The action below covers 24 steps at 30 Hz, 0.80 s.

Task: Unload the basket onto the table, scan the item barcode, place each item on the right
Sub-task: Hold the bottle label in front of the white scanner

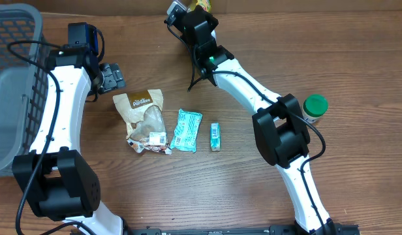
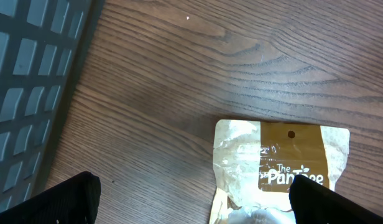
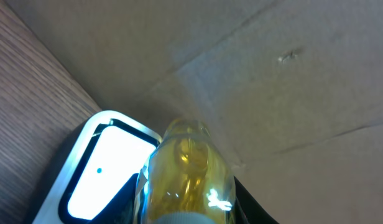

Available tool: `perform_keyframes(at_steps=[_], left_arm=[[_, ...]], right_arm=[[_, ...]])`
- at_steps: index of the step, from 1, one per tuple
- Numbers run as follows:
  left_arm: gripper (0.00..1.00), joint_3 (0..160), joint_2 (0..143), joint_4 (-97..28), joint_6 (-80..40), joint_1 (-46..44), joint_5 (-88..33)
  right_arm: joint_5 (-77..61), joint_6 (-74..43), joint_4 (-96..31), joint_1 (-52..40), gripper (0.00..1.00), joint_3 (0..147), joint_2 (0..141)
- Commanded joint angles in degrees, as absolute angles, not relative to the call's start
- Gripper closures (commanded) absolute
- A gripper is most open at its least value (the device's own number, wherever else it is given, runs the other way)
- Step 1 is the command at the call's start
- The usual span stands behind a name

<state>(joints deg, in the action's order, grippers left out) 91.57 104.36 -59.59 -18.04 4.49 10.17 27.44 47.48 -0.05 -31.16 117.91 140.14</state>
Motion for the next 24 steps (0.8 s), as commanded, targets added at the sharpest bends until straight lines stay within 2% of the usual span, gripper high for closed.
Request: perform_keyframes(at_steps=[1,14,20,24], left_arm=[[0.00,92.01,103.39,-59.55,-17.80,4.10,10.90],[0.00,92.01,103.39,-59.55,-17.80,4.10,10.92],[0.00,92.01,103.39,-59.55,-17.80,4.10,10.90],[0.00,92.01,103.39,-59.55,-17.80,4.10,10.92]], right_arm=[[29.08,51.09,1.67,-31.00,0.91,119.09,140.20],[26.89,50.48,-0.12,-31.07,0.91,119.09,140.29],[26.92,43.42,-0.97,-31.07,0.90,119.09,140.29],[26.98,41.78,-1.45,-31.07,0.84,119.09,140.29]])
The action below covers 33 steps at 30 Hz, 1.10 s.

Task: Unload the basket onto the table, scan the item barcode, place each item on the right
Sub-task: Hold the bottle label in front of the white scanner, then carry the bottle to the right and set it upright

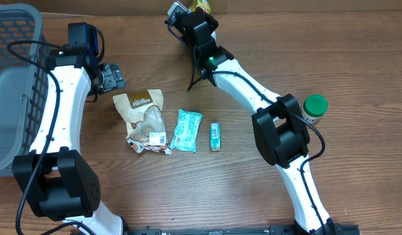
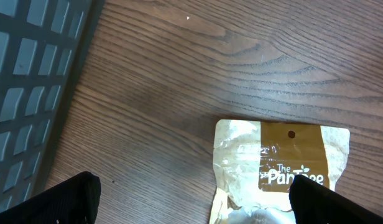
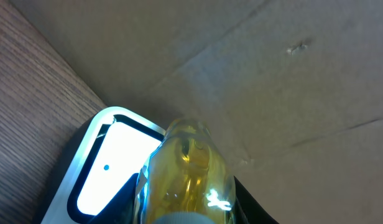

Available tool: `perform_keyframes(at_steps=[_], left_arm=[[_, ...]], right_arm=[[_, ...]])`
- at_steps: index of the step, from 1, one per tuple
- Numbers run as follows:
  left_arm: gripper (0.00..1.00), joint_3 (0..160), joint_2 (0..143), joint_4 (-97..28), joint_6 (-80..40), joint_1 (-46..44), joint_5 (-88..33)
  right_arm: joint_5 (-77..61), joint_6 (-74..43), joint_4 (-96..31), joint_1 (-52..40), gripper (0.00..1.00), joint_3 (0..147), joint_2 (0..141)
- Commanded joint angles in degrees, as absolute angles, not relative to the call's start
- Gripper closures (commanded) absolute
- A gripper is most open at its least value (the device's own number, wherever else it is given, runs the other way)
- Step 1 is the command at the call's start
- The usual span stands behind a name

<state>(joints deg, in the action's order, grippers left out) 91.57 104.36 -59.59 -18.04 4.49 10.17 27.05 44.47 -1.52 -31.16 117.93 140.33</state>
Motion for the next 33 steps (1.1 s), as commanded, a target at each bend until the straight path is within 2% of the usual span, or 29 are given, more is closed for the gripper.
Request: perform_keyframes(at_steps=[1,10,14,20,27,29,33], left_arm=[[0.00,92.01,103.39,-59.55,-17.80,4.10,10.92],[0.00,92.01,103.39,-59.55,-17.80,4.10,10.90],[0.01,92.01,103.39,-59.55,-17.80,4.10,10.92],[0.01,92.01,103.39,-59.55,-17.80,4.10,10.90],[0.00,92.01,103.39,-59.55,-17.80,4.10,10.90],[0.00,92.01,103.39,-59.55,-17.80,4.10,10.90],[0.01,92.01,103.39,-59.55,-17.80,4.10,10.90]], right_arm=[[26.98,41.80,-1.41,-31.07,0.84,119.09,140.29],[33.01,40.23,-1.04,-30.98,0.87,119.13,134.91],[32.99,32.99,-7.62,-30.15,0.87,119.11,130.02],[32.21,16.23,-25.15,-25.54,0.87,119.11,122.23],[20.71,5.61,-46.63,-16.14,0.85,119.11,120.01],[13.78,3.66,-51.86,-11.70,0.84,119.09,120.03],[2.94,2.74,-57.34,-4.40,0.83,119.09,120.03]])
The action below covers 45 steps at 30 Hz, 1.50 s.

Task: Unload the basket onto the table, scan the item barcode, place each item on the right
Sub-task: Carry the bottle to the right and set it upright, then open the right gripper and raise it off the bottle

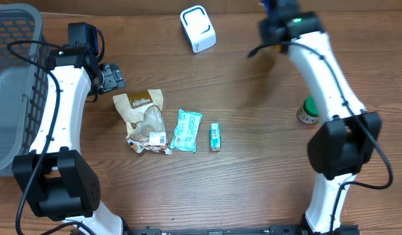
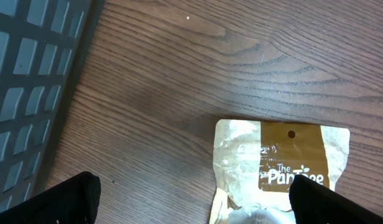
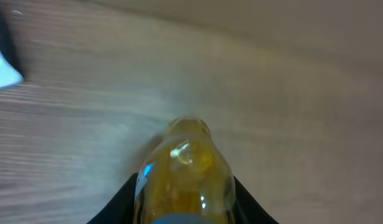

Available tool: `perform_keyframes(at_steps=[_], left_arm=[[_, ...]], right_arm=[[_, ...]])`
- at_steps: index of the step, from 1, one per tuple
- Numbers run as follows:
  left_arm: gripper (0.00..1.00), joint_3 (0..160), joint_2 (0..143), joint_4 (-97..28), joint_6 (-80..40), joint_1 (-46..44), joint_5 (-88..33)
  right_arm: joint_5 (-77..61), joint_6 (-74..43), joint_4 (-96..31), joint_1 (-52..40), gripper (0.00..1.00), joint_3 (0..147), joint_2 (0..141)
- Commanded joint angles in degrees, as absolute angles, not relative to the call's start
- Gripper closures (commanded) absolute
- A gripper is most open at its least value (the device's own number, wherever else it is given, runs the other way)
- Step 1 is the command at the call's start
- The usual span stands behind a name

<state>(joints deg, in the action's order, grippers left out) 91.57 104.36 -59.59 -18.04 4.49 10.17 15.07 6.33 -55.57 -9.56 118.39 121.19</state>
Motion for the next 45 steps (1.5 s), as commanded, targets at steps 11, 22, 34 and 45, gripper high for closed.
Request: perform_keyframes(at_steps=[11,22,34,45], left_arm=[[0.00,92.01,103.39,-59.55,-17.80,4.10,10.92],[0.01,92.01,103.39,-59.55,-17.80,4.10,10.90],[0.00,92.01,103.39,-59.55,-17.80,4.10,10.90],[0.01,92.01,103.39,-59.55,-17.80,4.10,10.92]], right_arm=[[-5.67,2.76,-63.46,7.79,0.80,114.10,120.07],[-5.63,2.76,-62.17,7.57,0.69,110.28,120.07],[0.58,2.76,-62.50,6.94,0.66,110.19,120.07],[2.94,2.70,-62.52,4.45,0.61,110.19,120.07]])
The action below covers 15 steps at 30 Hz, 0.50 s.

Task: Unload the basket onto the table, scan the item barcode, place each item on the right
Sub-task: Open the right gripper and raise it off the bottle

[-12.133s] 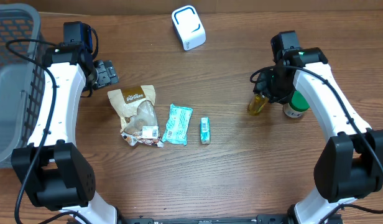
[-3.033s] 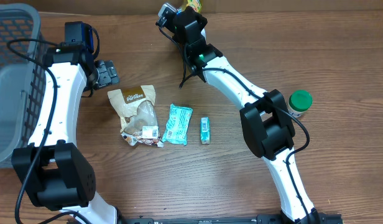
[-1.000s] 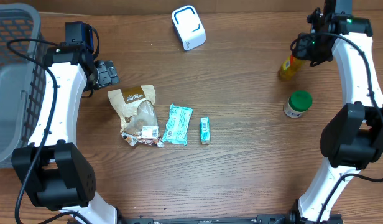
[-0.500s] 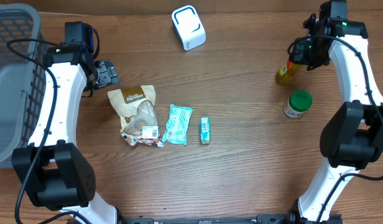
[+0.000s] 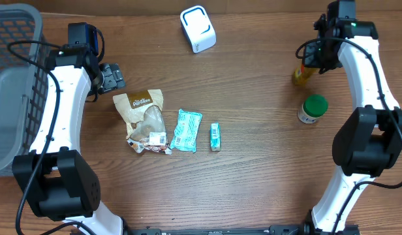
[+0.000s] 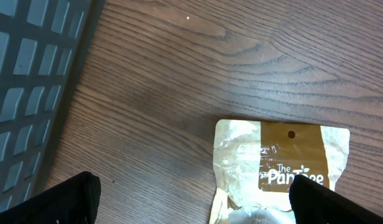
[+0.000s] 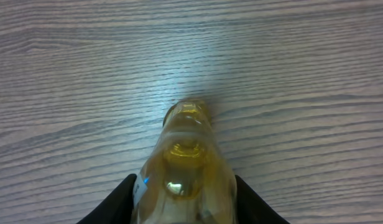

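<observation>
My right gripper is shut on a yellow bottle, held just over the table at the far right; in the right wrist view the yellow bottle sits between my black fingers, its base toward the wood. The white barcode scanner stands at the back centre. My left gripper hangs open over the table by the top of a brown snack pouch, holding nothing.
A green-capped jar stands just in front of the bottle. The brown snack pouch, a teal packet and a small teal box lie mid-table. A grey basket fills the left edge.
My right gripper, holding the yellow bottle, has moved from the back centre-right to the far right and lower, close to the table by the green-capped jar. The left arm is unchanged.
My right gripper first held the yellow bottle at the white scanner, whose window glowed, and stayed there at the following moment. Then it was away to the right of the scanner with the bottle, and now it holds it low by the green-capped jar.
</observation>
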Available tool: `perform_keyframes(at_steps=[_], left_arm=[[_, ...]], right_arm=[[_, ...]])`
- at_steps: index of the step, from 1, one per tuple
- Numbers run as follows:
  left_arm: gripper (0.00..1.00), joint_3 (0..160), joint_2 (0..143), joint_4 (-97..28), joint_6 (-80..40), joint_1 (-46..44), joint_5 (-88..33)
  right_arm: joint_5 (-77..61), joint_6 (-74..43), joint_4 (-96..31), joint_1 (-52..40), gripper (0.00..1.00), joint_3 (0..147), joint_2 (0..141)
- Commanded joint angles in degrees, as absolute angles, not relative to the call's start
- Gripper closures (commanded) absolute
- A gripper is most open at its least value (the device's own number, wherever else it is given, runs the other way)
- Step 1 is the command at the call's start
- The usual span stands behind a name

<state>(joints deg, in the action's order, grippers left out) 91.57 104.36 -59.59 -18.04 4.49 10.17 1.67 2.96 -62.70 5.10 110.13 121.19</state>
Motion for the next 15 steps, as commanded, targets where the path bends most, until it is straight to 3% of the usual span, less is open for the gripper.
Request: perform_keyframes(at_steps=[1,11,15], left_arm=[[0.01,92.01,103.39,-59.55,-17.80,4.10,10.90],[0.00,92.01,103.39,-59.55,-17.80,4.10,10.90],[0.00,92.01,103.39,-59.55,-17.80,4.10,10.92]], right_arm=[[2.96,2.52,-62.57,4.45,0.61,110.19,120.07],[2.94,1.65,-63.20,4.45,0.55,110.19,120.07],[2.92,1.63,-63.29,4.45,0.47,110.19,120.07]])
